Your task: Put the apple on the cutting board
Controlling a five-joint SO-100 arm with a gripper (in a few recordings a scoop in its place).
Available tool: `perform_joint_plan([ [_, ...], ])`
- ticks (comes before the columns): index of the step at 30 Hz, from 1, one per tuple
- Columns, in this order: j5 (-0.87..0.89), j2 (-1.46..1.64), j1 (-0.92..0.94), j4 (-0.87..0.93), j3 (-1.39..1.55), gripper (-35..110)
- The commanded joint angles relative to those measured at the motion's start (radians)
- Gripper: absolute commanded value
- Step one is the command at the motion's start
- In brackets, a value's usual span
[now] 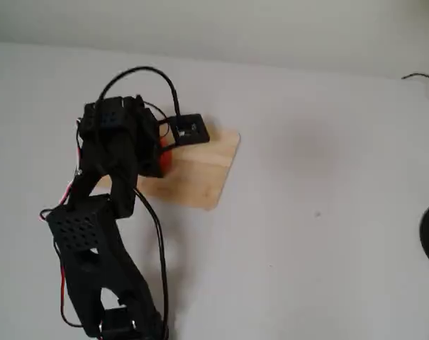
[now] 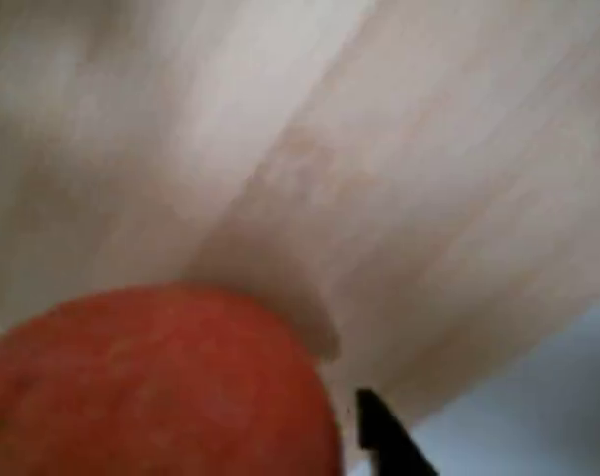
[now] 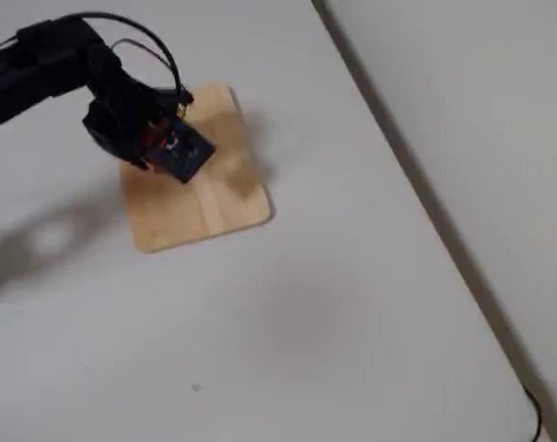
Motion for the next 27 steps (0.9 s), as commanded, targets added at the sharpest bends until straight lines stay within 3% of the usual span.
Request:
perform_joint_plan([
  [1,-0.018,0.141,0.037,0.051,-0.044,79],
  [7,-0.048,0.371,0.1,0.195,-0.043,75],
  [9,-0.046,0.459,0.143,0.239,-0.041,59],
  [13,-0.015,0.644,0.282,0.311,-0.04,12],
  [15,0.011,0.741,0.374,0.333,-0.034,0],
  [21,0.189,1.131,0.661,0.337,0.146,0],
  [27,0.143,1.921,0.686,0.137,0.842,0],
])
